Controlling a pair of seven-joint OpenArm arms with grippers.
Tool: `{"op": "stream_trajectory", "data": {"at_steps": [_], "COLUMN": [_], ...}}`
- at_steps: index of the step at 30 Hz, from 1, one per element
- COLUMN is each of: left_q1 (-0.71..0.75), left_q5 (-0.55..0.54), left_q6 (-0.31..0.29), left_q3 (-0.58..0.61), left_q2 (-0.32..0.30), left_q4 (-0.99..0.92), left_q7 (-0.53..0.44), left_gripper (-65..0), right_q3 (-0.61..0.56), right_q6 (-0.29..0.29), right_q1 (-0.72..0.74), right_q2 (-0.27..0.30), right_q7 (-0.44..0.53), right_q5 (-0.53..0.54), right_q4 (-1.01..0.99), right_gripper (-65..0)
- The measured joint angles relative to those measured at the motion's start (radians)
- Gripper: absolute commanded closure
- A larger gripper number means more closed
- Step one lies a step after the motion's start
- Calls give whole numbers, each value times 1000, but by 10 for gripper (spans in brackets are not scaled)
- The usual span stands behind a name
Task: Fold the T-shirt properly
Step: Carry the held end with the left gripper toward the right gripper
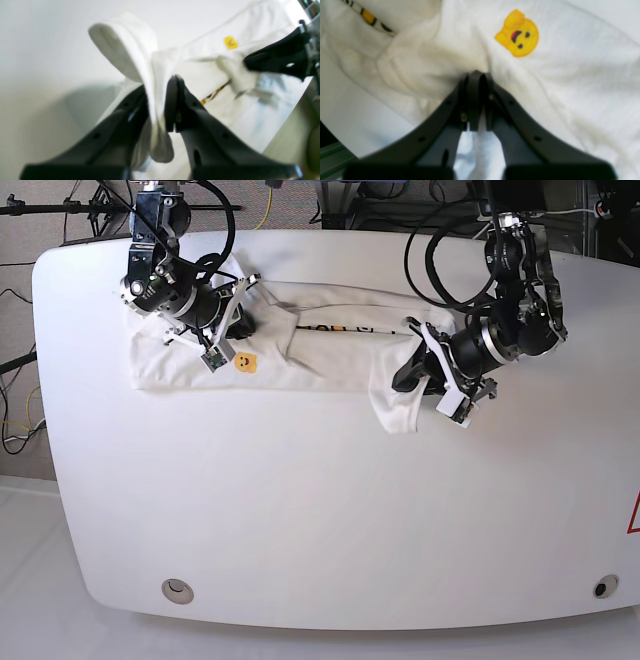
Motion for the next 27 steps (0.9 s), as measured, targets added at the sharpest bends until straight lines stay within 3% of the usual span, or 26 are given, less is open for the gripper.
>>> {"op": "stream_trajectory", "data": {"at_steps": [18, 20, 24, 26, 27], "left_q1": [-16, -19, -24, -24, -24], "left_q5": [-3, -6, -16, -19, -21], "left_q6": [0, 1, 1, 1, 1], "left_q3": [39, 36, 33, 40, 45], "left_q2": [103, 109, 113, 116, 116], "left_q4": [-117, -117, -112, -110, -106], "left_q7": [-10, 1, 5, 5, 9], "left_gripper": [-14, -41, -162, -227, -291], "right_q3": [0, 0, 0, 0, 0], "right_q6": [0, 0, 0, 0, 0], "right_q1": [1, 0, 0, 1, 1], "right_q2": [-2, -2, -2, -2, -2], "right_q7": [0, 0, 2, 1, 1], "right_q5": [0, 0, 0, 0, 0], "right_q4": [0, 0, 0, 0, 0], "right_gripper": [-24, -23, -23, -22, -23]}}
